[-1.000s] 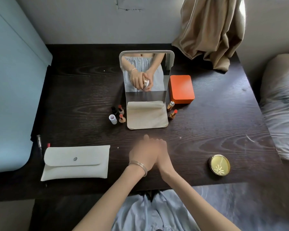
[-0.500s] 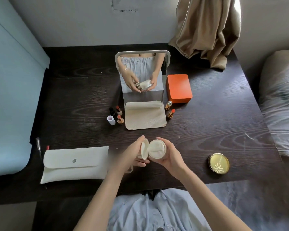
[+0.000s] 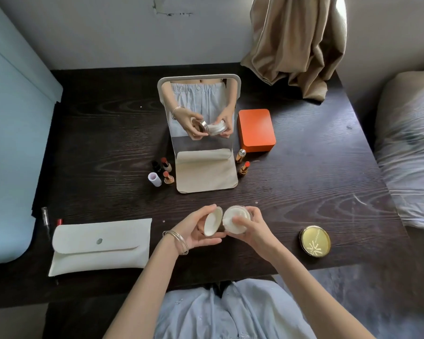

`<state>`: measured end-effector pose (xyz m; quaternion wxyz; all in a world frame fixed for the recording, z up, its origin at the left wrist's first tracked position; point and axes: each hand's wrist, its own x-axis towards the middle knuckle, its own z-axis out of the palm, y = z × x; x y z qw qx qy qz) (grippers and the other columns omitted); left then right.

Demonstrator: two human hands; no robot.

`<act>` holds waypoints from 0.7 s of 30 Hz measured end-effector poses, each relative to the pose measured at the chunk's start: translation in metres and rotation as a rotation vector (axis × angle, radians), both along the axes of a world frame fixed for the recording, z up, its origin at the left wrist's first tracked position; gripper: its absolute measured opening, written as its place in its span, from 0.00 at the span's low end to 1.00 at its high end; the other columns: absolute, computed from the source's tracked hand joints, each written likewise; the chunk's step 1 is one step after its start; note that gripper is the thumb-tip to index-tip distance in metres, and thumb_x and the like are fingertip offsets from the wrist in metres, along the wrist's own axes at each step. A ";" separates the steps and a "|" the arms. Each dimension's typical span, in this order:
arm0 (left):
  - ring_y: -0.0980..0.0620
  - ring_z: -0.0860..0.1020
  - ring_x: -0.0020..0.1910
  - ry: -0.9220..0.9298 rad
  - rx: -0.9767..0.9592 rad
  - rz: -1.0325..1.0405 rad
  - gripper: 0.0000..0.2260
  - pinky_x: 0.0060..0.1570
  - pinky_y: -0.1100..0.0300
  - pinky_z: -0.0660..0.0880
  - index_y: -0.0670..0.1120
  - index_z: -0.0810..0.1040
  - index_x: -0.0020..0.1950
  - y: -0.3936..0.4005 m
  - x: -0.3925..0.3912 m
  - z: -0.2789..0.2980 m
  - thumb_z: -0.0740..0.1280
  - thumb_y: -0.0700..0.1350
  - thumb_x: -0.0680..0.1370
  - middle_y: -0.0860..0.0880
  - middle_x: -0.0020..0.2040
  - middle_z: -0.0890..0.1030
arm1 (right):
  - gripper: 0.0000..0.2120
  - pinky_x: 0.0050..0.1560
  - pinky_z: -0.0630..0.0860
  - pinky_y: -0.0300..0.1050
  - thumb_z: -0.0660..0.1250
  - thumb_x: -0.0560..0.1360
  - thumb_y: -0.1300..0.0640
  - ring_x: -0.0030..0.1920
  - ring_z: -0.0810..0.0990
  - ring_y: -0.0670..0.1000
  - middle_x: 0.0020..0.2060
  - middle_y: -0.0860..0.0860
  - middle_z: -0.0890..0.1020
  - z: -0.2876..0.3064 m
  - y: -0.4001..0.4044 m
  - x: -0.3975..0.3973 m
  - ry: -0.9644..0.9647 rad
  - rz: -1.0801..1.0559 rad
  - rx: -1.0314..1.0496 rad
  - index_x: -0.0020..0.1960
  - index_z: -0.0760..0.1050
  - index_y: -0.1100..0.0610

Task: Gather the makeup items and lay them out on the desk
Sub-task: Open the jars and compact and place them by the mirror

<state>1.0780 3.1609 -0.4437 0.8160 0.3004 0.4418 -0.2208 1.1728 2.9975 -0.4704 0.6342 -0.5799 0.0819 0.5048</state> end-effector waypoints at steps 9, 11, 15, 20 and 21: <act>0.41 0.77 0.56 0.085 0.044 0.146 0.15 0.45 0.45 0.79 0.48 0.76 0.57 -0.016 0.046 -0.016 0.68 0.53 0.74 0.42 0.58 0.76 | 0.22 0.55 0.74 0.48 0.72 0.72 0.56 0.53 0.77 0.52 0.55 0.55 0.78 -0.013 -0.009 0.066 -0.407 0.097 -0.365 0.61 0.65 0.55; 0.44 0.76 0.54 0.117 0.071 0.202 0.14 0.41 0.45 0.79 0.48 0.76 0.56 -0.018 0.051 -0.018 0.69 0.52 0.73 0.44 0.56 0.75 | 0.21 0.49 0.72 0.42 0.72 0.72 0.55 0.48 0.76 0.47 0.52 0.53 0.78 -0.012 -0.006 0.074 -0.501 0.145 -0.411 0.61 0.66 0.54; 0.45 0.76 0.53 0.124 0.136 0.178 0.11 0.39 0.48 0.80 0.49 0.76 0.53 -0.020 0.057 -0.020 0.70 0.50 0.74 0.45 0.55 0.74 | 0.21 0.51 0.72 0.43 0.72 0.72 0.55 0.53 0.76 0.50 0.55 0.53 0.75 -0.011 -0.003 0.087 -0.673 0.267 -0.477 0.62 0.70 0.56; 0.45 0.73 0.59 0.123 0.281 0.059 0.03 0.38 0.52 0.80 0.49 0.76 0.48 -0.023 0.056 -0.022 0.67 0.42 0.76 0.43 0.61 0.73 | 0.24 0.64 0.70 0.50 0.70 0.73 0.53 0.61 0.71 0.53 0.60 0.54 0.73 -0.009 0.001 0.089 -0.856 0.398 -0.554 0.66 0.72 0.57; 0.45 0.74 0.58 0.124 0.290 0.037 0.03 0.37 0.53 0.80 0.48 0.76 0.48 -0.024 0.054 -0.022 0.66 0.42 0.76 0.42 0.61 0.73 | 0.23 0.64 0.70 0.52 0.71 0.73 0.53 0.62 0.71 0.54 0.60 0.54 0.74 -0.008 0.001 0.089 -0.878 0.417 -0.547 0.66 0.72 0.57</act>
